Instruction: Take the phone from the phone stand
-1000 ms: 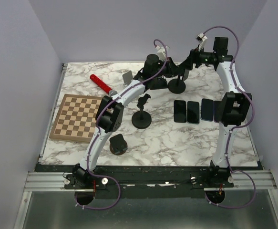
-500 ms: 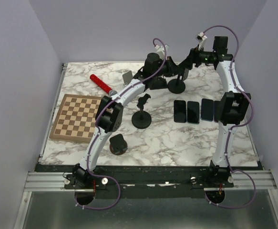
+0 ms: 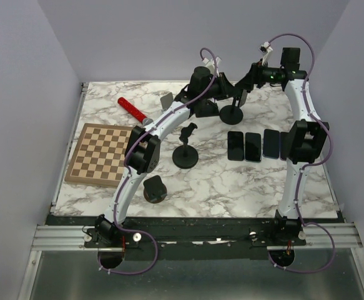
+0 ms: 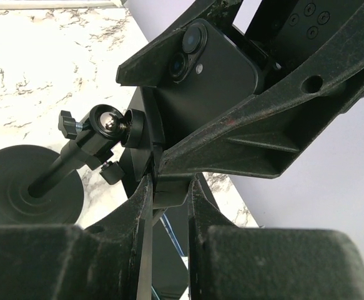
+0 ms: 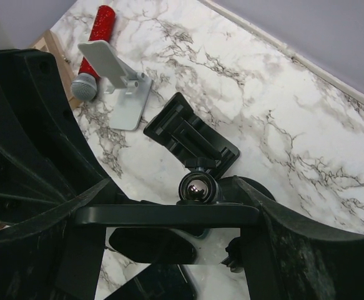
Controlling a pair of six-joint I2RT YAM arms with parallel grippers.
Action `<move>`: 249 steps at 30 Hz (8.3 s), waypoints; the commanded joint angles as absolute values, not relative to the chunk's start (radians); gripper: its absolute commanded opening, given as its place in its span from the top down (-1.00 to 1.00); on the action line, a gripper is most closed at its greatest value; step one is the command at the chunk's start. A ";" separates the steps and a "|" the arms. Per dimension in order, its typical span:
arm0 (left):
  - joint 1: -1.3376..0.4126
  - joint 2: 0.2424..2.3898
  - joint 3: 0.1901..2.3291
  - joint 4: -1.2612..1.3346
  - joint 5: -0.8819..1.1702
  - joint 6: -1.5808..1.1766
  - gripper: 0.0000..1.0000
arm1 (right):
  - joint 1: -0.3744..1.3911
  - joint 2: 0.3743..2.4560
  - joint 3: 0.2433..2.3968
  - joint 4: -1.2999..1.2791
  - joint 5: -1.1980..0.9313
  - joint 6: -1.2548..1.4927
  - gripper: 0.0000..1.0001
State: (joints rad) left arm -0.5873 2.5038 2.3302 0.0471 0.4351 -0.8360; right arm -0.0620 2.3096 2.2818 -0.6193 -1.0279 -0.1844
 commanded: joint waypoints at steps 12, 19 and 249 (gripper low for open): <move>-0.529 2.565 2.312 -0.140 0.267 -0.891 1.00 | -0.119 2.163 2.126 -0.458 -1.036 0.088 0.99; -0.551 2.506 2.226 -0.073 0.238 -0.844 1.00 | -0.119 1.972 1.896 -0.199 -1.016 0.337 0.99; -0.391 0.113 0.472 0.638 -0.298 0.181 -0.89 | 0.462 0.410 0.856 0.270 0.592 0.173 -1.00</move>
State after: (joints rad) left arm -0.3992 0.1146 0.4782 0.6132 -0.2752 0.1532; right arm 0.4629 0.3817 0.8341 0.2684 0.4725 0.1593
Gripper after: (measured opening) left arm 0.946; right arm 0.997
